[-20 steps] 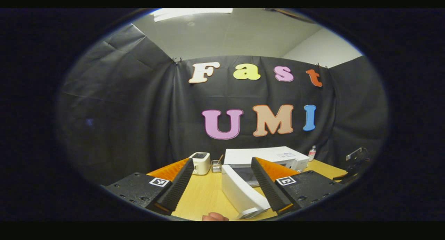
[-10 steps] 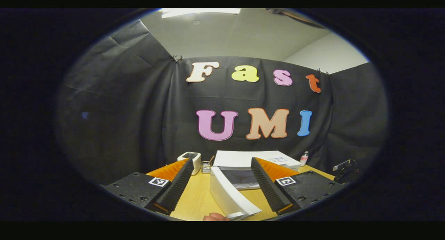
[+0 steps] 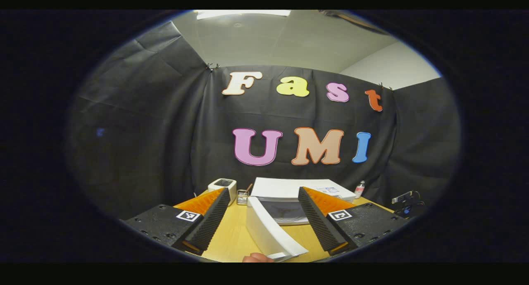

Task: Open the microwave oven with the left hand, put the food in, and close the microwave oven.

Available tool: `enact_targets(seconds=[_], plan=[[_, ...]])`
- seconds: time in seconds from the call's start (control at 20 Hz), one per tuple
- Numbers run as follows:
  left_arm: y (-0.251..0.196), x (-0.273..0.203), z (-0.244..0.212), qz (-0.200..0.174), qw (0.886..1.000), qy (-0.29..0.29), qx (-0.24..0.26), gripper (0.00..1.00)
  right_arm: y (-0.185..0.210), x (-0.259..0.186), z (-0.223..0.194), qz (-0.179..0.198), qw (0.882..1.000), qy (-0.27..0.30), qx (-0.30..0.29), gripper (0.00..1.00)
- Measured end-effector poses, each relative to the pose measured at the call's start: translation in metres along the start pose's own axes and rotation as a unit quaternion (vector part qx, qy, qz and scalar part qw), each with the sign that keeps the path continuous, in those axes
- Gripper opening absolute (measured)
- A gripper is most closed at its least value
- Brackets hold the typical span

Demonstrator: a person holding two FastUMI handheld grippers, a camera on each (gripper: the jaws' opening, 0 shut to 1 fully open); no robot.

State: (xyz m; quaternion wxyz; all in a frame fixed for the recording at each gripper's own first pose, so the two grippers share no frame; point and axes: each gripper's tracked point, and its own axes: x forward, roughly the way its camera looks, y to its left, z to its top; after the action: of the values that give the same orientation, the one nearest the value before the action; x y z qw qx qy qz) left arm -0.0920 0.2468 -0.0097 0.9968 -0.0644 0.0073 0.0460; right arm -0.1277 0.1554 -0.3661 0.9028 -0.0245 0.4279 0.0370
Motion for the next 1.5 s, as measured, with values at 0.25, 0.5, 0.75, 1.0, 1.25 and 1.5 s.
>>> enact_targets(seconds=[0.25,0.5,0.75,1.0,1.25,1.5], plan=[[0.001,0.001,-0.002,0.000,1.000,0.003,0.000,0.96,0.003,-0.013,0.028,0.021,0.999,-0.023,0.025,0.28],[-0.011,0.004,-0.002,-0.019,1.000,0.006,-0.001,0.95,0.018,-0.021,0.060,0.055,0.993,-0.042,0.096,0.28],[-0.009,0.007,0.002,-0.017,1.000,-0.002,0.008,0.96,0.050,-0.022,0.078,0.097,0.980,-0.051,0.164,0.28],[-0.013,0.009,-0.002,-0.021,1.000,0.009,0.018,0.96,0.105,-0.011,0.096,0.147,0.957,-0.054,0.243,0.24],[-0.018,0.008,-0.006,-0.029,0.999,0.019,0.021,0.94,0.172,-0.003,0.114,0.203,0.939,-0.037,0.274,0.24],[-0.017,0.018,-0.008,-0.034,0.999,0.031,0.027,0.96,0.229,0.028,0.137,0.213,0.920,-0.042,0.327,0.28]])
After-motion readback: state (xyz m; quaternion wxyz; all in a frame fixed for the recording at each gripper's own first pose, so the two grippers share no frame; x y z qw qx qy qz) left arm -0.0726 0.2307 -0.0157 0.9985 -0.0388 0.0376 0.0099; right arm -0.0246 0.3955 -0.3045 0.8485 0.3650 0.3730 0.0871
